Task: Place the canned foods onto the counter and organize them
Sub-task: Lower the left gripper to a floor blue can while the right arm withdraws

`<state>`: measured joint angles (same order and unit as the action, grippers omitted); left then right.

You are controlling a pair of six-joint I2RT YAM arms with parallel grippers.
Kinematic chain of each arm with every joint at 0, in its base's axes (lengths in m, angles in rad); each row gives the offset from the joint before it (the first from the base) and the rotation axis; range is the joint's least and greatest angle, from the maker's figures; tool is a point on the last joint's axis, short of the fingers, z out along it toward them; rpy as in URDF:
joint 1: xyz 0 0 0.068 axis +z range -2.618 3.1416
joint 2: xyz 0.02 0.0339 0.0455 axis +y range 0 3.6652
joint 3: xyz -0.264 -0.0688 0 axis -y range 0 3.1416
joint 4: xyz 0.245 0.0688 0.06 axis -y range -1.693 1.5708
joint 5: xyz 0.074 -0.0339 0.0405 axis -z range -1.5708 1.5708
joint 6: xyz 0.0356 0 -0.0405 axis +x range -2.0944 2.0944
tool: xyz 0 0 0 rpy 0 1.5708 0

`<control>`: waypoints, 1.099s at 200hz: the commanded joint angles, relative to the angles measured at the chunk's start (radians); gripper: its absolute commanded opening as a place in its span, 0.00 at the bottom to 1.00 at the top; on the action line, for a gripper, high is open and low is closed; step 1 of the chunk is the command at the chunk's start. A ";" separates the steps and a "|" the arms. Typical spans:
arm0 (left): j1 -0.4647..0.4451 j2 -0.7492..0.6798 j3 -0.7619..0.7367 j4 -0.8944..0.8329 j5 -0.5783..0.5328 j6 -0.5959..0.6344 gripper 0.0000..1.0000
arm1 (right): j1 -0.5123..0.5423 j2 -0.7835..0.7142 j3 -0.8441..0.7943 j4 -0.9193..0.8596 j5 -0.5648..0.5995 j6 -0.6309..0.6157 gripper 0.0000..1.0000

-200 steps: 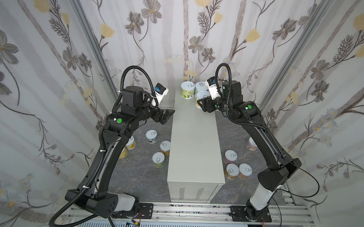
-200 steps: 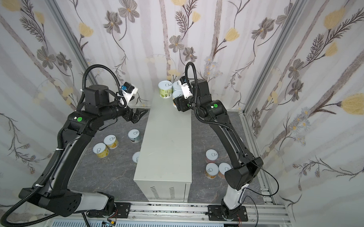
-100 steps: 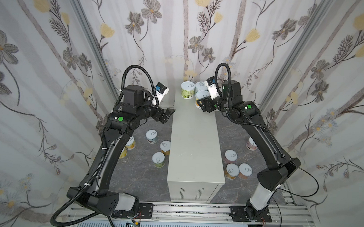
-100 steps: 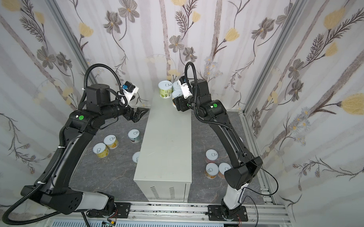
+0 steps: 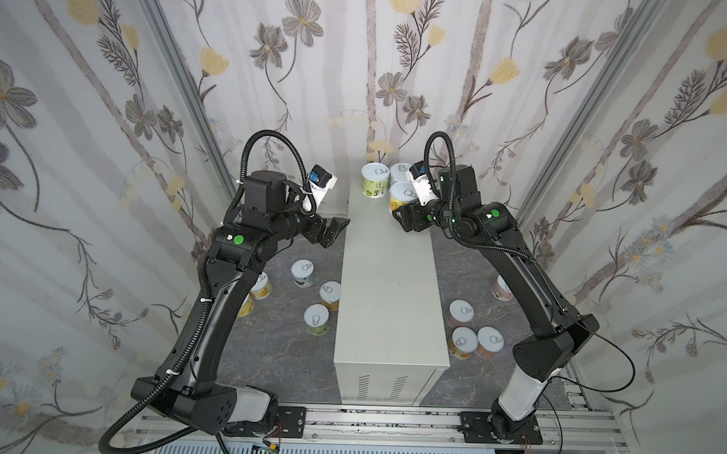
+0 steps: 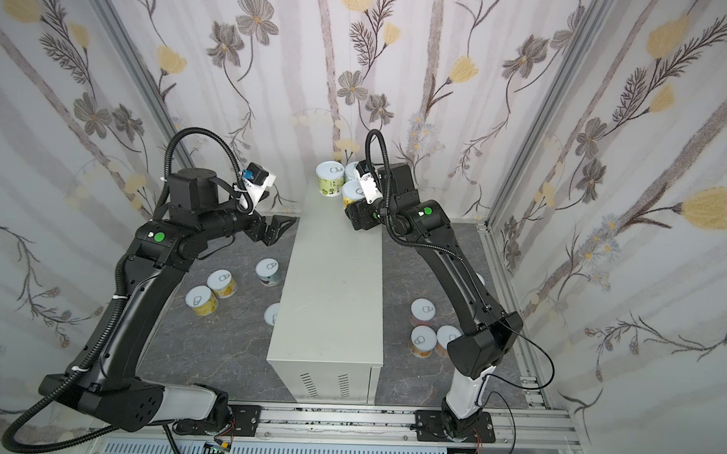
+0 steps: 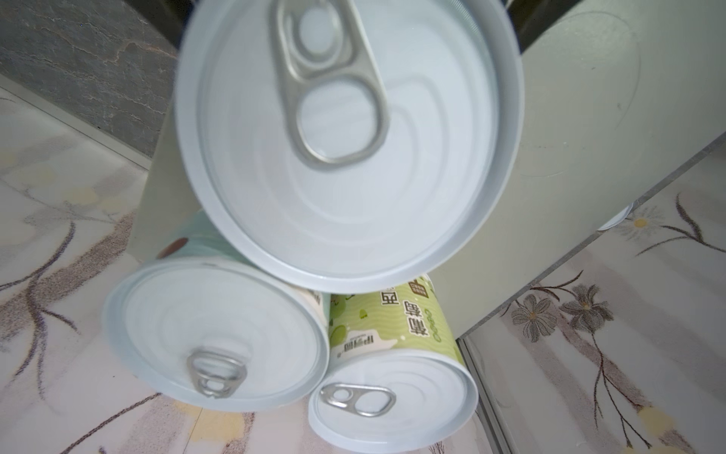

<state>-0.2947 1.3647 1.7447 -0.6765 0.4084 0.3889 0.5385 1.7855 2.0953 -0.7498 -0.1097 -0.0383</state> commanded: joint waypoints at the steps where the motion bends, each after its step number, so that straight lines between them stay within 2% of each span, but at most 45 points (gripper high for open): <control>1: -0.001 -0.011 0.002 0.025 0.012 -0.002 1.00 | 0.003 -0.005 0.001 -0.012 -0.017 -0.019 0.90; 50: 0.026 -0.069 -0.098 0.051 -0.039 -0.048 1.00 | 0.006 -0.031 -0.001 -0.027 -0.002 -0.025 0.96; 81: 0.152 -0.169 -0.269 0.129 -0.023 -0.174 1.00 | 0.005 -0.064 -0.020 -0.046 0.005 -0.035 1.00; 106: 0.227 -0.189 -0.421 0.183 -0.121 -0.263 1.00 | 0.001 -0.122 -0.070 -0.032 0.018 -0.037 1.00; 126: 0.256 -0.160 -0.528 0.220 -0.184 -0.333 1.00 | -0.012 -0.180 -0.109 -0.028 0.029 -0.038 1.00; 156: 0.298 -0.070 -0.628 0.309 -0.219 -0.421 1.00 | -0.058 -0.297 -0.201 -0.001 0.042 -0.034 1.00; 194: 0.299 0.075 -0.698 0.422 -0.231 -0.460 0.99 | -0.163 -0.438 -0.355 0.078 0.039 0.013 1.00; 206: 0.299 0.131 -0.700 0.443 -0.228 -0.487 0.99 | -0.222 -0.461 -0.385 0.081 -0.012 0.043 1.00; 220: 0.291 0.181 -0.698 0.475 -0.223 -0.507 1.00 | -0.245 -0.489 -0.422 0.087 -0.026 0.049 1.00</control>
<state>0.0017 1.4784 1.0504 -0.3088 0.1940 -0.0502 0.3378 1.3365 1.7264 -0.7212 -0.0872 -0.0280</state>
